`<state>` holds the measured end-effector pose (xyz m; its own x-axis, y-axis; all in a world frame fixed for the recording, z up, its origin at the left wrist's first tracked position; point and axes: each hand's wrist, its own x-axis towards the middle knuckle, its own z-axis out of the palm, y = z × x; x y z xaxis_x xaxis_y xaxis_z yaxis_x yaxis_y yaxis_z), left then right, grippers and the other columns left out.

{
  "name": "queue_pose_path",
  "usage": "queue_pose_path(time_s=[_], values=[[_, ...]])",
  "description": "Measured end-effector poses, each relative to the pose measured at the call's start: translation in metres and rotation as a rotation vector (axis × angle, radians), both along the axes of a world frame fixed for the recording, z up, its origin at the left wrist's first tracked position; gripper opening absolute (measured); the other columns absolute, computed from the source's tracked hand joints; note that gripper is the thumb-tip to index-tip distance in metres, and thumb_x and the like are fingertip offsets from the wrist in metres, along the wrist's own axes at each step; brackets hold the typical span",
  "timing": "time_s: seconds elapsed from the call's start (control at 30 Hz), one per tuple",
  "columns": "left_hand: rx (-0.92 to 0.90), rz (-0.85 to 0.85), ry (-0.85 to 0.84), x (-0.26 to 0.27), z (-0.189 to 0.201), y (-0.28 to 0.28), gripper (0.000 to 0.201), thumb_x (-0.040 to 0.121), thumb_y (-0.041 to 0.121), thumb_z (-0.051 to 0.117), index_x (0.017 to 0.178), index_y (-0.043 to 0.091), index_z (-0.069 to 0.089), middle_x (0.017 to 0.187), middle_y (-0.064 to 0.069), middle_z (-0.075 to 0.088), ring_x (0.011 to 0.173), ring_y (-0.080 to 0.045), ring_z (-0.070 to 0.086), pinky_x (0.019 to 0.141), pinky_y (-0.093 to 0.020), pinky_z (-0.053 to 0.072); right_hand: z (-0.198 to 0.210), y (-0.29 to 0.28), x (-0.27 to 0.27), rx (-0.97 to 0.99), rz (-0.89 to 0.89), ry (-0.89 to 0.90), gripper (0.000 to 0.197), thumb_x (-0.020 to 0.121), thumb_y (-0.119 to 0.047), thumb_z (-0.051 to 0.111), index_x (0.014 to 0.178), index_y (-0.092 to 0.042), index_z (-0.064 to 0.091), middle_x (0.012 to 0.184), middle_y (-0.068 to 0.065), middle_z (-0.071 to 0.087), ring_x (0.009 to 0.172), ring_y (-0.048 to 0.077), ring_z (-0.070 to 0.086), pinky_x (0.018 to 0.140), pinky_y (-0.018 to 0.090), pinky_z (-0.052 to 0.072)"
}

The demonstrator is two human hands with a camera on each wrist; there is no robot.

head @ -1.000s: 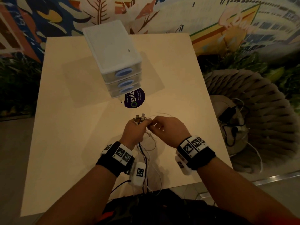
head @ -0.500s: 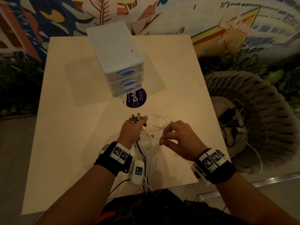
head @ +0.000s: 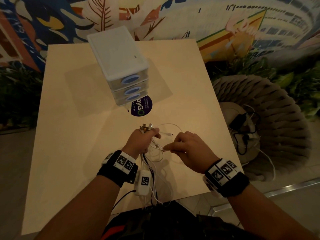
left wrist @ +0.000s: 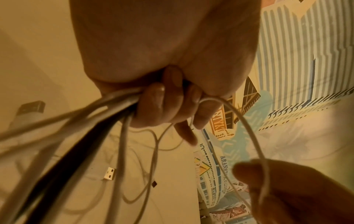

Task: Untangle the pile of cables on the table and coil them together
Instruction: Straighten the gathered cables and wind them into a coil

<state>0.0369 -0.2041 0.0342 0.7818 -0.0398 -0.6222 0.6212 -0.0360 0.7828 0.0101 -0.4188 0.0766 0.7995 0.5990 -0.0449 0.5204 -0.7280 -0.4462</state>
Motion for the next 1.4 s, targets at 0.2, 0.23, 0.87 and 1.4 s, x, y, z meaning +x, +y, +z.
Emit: queue_pose_path(time_s=[0.2, 0.23, 0.87, 1.4], values=[[0.031, 0.027, -0.054, -0.005, 0.0, 0.001, 0.034, 0.099, 0.034, 0.063, 0.082, 0.007, 0.075, 0.048, -0.001, 0.026, 0.036, -0.015, 0.026, 0.045, -0.023, 0.027, -0.005, 0.0, 0.003, -0.112, -0.059, 0.191, 0.03, 0.104, -0.041, 0.046, 0.124, -0.039, 0.068, 0.102, -0.01, 0.067, 0.093, 0.017, 0.054, 0.084, 0.039, 0.044], [0.008, 0.023, -0.061, -0.006, 0.001, -0.001, 0.032, 0.099, 0.032, 0.063, 0.085, 0.006, 0.076, 0.048, 0.0, 0.027, 0.037, -0.015, 0.026, 0.044, -0.023, 0.026, -0.003, 0.003, 0.005, -0.071, -0.093, 0.194, 0.036, 0.103, -0.05, 0.041, 0.121, -0.037, 0.069, 0.098, -0.012, 0.068, 0.088, 0.015, 0.054, 0.082, 0.039, 0.045], [-0.115, -0.003, -0.045, -0.003, 0.008, 0.0, 0.02, 0.096, 0.024, 0.069, 0.086, 0.009, 0.078, 0.047, 0.0, 0.031, 0.041, -0.015, 0.024, 0.045, -0.025, 0.024, -0.019, 0.05, 0.025, 0.079, -0.267, 0.302, 0.021, 0.094, -0.046, 0.064, 0.099, -0.031, 0.077, 0.09, -0.008, 0.073, 0.07, 0.006, 0.055, 0.065, 0.026, 0.043], [-0.052, 0.238, -0.063, -0.005, 0.001, 0.021, 0.032, 0.1, 0.028, 0.063, 0.074, 0.011, 0.072, 0.049, 0.002, 0.032, 0.042, -0.014, 0.023, 0.045, -0.024, 0.023, -0.018, -0.097, 0.025, 0.286, -0.654, 0.293, 0.017, 0.1, -0.028, 0.059, 0.096, -0.039, 0.071, 0.091, -0.012, 0.073, 0.067, 0.003, 0.07, 0.07, 0.026, 0.053]])
